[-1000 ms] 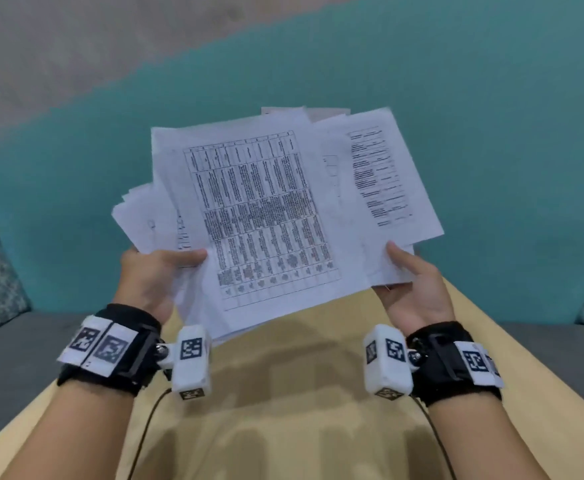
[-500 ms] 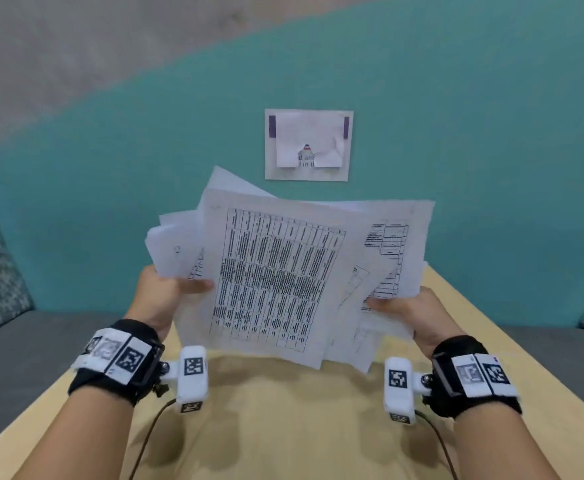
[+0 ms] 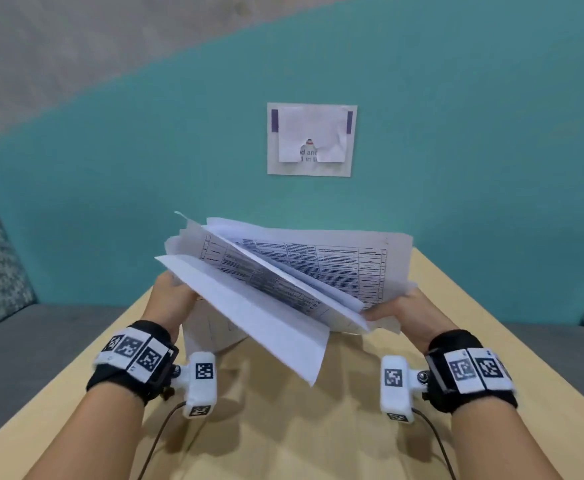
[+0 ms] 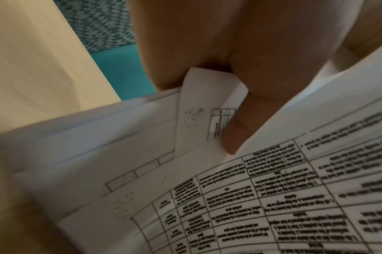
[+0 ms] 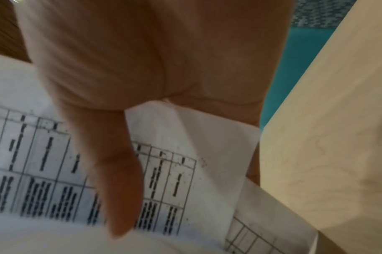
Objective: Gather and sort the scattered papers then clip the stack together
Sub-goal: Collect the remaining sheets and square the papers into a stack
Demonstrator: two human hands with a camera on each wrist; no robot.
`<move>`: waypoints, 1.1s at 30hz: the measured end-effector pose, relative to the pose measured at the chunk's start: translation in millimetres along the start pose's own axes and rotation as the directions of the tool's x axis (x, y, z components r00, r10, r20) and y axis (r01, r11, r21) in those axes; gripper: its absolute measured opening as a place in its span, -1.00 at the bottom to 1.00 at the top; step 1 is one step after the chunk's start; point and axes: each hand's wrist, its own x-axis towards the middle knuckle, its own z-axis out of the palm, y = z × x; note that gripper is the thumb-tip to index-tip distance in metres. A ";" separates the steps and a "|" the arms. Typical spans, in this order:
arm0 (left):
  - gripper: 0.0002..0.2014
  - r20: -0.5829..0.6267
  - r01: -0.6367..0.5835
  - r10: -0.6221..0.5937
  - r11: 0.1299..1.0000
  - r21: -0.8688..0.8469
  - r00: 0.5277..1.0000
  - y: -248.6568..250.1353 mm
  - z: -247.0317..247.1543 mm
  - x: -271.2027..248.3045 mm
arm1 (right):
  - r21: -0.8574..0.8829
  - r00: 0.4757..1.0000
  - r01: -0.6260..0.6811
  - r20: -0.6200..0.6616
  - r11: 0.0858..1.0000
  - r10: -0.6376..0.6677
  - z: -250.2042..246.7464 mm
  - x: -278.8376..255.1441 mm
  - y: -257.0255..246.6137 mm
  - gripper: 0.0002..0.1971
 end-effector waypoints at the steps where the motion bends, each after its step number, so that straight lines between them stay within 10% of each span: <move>1: -0.90 -0.038 0.014 -0.014 1.000 0.000 0.999 2.1 5.5 0.4 | -0.009 0.998 -0.011 0.060 1.000 0.011 1.4 -3.4 -4.2 -0.53; 5: -0.69 -0.296 0.244 -0.151 0.920 0.306 0.943 -14.4 16.2 11.2 | -0.026 0.988 -0.027 0.153 0.999 0.030 4.8 -13.3 -15.4 -0.50; 8: -0.66 -0.338 0.212 -0.140 0.959 0.186 0.931 1.0 14.2 10.1 | -0.028 0.984 -0.018 0.175 0.999 0.023 5.0 -12.2 -17.0 -0.49; 11: -0.61 -0.198 0.126 -0.151 0.983 -0.134 0.969 31.9 12.2 3.5 | 0.013 0.999 0.029 0.033 1.000 -0.029 3.3 1.6 -7.3 -0.65; 16: -0.90 0.083 0.003 0.006 0.994 -0.110 0.997 56.8 -8.0 -7.4 | 0.079 0.968 0.063 -0.249 0.995 -0.041 -3.9 16.1 -0.5 -0.85; 19: -0.54 0.208 0.059 -0.028 0.988 -0.146 0.978 59.8 -13.1 -8.8 | 0.127 0.955 0.060 -0.297 0.990 -0.020 -7.1 15.7 -0.3 -0.78; 25: -0.64 0.171 0.067 -0.090 0.988 0.138 0.981 53.0 -7.7 -9.1 | 0.137 0.953 -0.009 -0.299 0.991 0.050 -12.0 18.3 14.2 -0.75; 33: -0.59 0.082 -0.068 0.062 0.995 0.071 0.995 52.9 -4.3 -8.7 | 0.195 0.952 0.037 -0.306 0.980 0.025 -13.0 11.6 -0.4 -0.69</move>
